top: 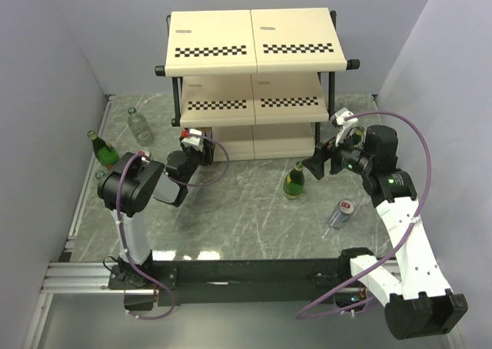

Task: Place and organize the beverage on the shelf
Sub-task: Place the drink on the shelf.

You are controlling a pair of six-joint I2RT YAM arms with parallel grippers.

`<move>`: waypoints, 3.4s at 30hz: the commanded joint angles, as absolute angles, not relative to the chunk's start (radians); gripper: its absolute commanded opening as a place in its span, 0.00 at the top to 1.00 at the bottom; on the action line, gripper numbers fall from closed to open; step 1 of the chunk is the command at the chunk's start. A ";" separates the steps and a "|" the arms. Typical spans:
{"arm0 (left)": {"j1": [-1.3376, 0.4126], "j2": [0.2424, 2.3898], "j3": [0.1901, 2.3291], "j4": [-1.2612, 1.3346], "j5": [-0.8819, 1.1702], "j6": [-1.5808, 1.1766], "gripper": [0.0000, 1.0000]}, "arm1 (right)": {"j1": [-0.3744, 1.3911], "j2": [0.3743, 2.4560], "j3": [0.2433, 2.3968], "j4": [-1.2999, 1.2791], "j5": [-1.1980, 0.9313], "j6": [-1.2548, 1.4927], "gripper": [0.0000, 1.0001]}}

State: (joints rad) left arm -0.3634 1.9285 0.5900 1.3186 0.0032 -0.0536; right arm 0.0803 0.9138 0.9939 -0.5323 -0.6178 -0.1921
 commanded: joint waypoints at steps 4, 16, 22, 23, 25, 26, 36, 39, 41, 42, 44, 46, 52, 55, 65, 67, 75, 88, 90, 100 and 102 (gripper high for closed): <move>-0.359 1.933 0.617 1.859 0.003 -0.066 0.46 | 0.075 0.900 1.000 -0.518 -0.627 -0.199 0.09; -0.359 1.986 0.676 1.859 -0.024 -0.066 0.48 | 0.074 0.904 0.999 -0.520 -0.626 -0.201 0.09; -0.359 2.005 0.686 1.859 -0.035 -0.064 0.43 | 0.075 0.904 0.999 -0.522 -0.627 -0.202 0.09; -0.359 2.006 0.684 1.859 -0.037 -0.066 0.41 | 0.074 0.904 0.999 -0.522 -0.627 -0.202 0.09; -0.359 2.005 0.677 1.859 -0.038 -0.066 0.39 | 0.074 0.904 1.000 -0.522 -0.627 -0.202 0.09; -0.359 2.002 0.673 1.859 -0.040 -0.067 0.38 | 0.075 0.902 1.000 -0.520 -0.627 -0.202 0.09; -0.359 1.959 0.630 1.859 -0.035 -0.066 0.27 | 0.075 0.902 1.000 -0.522 -0.630 -0.202 0.09; -0.359 1.945 0.620 1.859 -0.037 -0.067 0.27 | 0.074 0.904 0.999 -0.522 -0.630 -0.202 0.09; -0.359 1.933 0.609 1.859 -0.035 -0.071 0.28 | 0.074 0.904 1.000 -0.522 -0.630 -0.202 0.09; -0.359 1.930 0.604 1.859 -0.035 -0.077 0.29 | 0.075 0.904 0.999 -0.520 -0.630 -0.202 0.09; -0.359 1.919 0.594 1.859 -0.032 -0.080 0.31 | 0.075 0.902 0.999 -0.522 -0.630 -0.202 0.09; -0.359 1.911 0.583 1.859 -0.034 -0.081 0.32 | 0.074 0.902 0.999 -0.520 -0.630 -0.202 0.09; -0.359 1.920 0.584 1.858 -0.029 -0.086 0.38 | 0.075 0.897 0.999 -0.522 -0.630 -0.201 0.09; -0.359 1.934 0.594 1.859 -0.034 -0.094 0.39 | 0.074 0.897 0.999 -0.522 -0.627 -0.202 0.09; -0.359 1.965 0.638 1.858 -0.077 -0.072 0.39 | 0.074 0.899 0.999 -0.520 -0.630 -0.202 0.09; -0.359 1.976 0.649 1.856 -0.072 -0.075 0.39 | 0.074 0.899 0.999 -0.520 -0.629 -0.202 0.09; -0.359 1.991 0.666 1.858 -0.075 -0.083 0.39 | 0.075 0.902 0.999 -0.522 -0.629 -0.204 0.09; -0.360 1.879 0.563 1.859 -0.048 -0.130 0.12 | 0.074 0.900 0.997 -0.523 -0.627 -0.207 0.09; -0.370 1.847 0.534 1.858 -0.045 -0.127 0.12 | 0.075 0.900 0.997 -0.523 -0.626 -0.207 0.09; -0.443 1.585 0.359 1.685 -0.087 -0.173 0.07 | 0.074 0.899 0.999 -0.528 -0.623 -0.222 0.09; -0.460 1.472 0.313 1.548 -0.101 -0.219 0.07 | 0.075 0.899 1.000 -0.534 -0.627 -0.225 0.09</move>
State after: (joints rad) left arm -0.4404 1.6085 0.3527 1.2942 -0.0765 -0.1474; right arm 0.0803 0.9131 0.9939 -0.5400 -0.6182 -0.2073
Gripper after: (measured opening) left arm 0.929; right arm 0.908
